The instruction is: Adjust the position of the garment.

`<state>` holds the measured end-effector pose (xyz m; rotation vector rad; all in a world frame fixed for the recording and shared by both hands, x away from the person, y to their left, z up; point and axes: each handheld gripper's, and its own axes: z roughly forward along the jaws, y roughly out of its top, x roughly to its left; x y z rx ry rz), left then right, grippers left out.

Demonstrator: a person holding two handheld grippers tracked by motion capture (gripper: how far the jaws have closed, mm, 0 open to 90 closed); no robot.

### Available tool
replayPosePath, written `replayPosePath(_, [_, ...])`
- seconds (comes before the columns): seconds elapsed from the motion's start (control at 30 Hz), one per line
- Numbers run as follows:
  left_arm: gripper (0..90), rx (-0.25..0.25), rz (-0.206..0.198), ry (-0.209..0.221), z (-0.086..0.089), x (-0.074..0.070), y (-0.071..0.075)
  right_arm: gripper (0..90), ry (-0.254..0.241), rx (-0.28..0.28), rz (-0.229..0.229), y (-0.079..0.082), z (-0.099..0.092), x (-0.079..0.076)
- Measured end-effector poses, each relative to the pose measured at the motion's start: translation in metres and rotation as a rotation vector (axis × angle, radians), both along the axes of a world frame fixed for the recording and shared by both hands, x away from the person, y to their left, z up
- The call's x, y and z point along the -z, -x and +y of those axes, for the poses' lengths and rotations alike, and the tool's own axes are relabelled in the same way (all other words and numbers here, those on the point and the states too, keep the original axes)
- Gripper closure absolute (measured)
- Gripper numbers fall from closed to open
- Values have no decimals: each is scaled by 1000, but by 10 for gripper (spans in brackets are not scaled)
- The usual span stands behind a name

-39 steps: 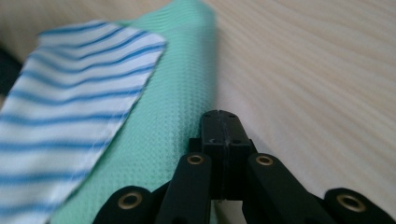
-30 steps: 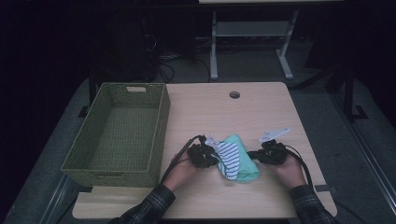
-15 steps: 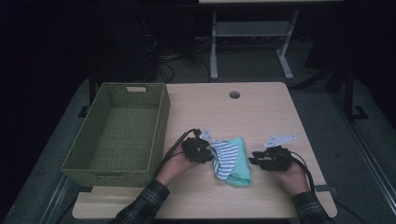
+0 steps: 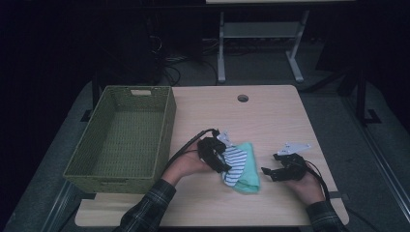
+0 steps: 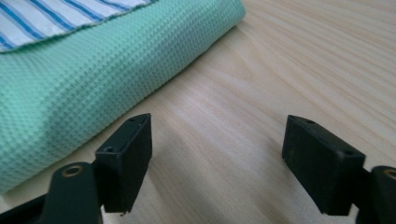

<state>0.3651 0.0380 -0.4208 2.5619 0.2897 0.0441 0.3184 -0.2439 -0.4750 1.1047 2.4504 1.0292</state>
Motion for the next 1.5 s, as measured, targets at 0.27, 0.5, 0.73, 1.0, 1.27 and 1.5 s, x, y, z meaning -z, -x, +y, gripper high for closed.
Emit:
replayPosePath(0.27, [161, 51, 22, -72, -9, 16, -1, 216, 9, 0, -9, 0, 2, 2])
replayPosePath(0.5, [130, 64, 17, -106, -12, 29, -2, 212, -1, -6, -22, 0, 1, 4])
replayPosePath(0.73, [126, 66, 12, -87, -8, 33, -2, 205, -26, -10, -41, 1, 2, 7])
replayPosePath(1.0, [278, 75, 21, -67, -6, 29, 1, 169, -22, 6, -37, 0, 3, 7])
replayPosePath(1.27, [579, 69, 46, -37, -5, 28, 4, 150, -22, 19, -34, 0, 3, 7])
replayPosePath(1.5, [700, 43, 71, -33, -6, 27, 5, 136, -15, 21, -31, 0, 3, 7])
